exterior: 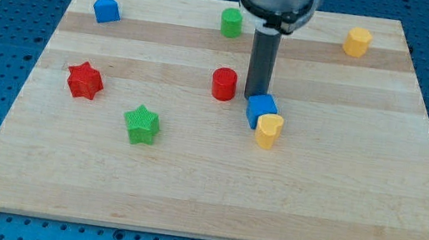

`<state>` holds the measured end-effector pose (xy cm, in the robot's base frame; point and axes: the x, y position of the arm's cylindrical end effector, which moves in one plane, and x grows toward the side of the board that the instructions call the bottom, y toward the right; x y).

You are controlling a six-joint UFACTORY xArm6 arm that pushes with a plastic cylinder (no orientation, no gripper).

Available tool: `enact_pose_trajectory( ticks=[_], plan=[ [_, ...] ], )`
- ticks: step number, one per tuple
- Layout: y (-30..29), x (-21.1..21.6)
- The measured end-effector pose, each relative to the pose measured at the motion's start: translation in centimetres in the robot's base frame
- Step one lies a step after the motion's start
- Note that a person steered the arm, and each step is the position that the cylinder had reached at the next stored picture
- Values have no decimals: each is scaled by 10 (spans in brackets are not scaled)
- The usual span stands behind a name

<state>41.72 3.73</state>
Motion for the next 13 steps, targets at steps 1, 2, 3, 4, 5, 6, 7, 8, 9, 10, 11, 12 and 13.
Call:
enact_pose_trajectory(
  ticks=[1, 2, 3, 4, 5, 6, 7, 8, 9, 10, 11, 12, 13],
  plan=[
    [0, 19],
    [0, 33],
    [-13, 33],
    [-57, 33],
    [-64, 33],
    [-87, 9],
    [-94, 2],
    [-94, 2],
    [-68, -2],
    [-33, -4],
    [-48, -3],
    [-92, 4],
    [-123, 5]
  ],
)
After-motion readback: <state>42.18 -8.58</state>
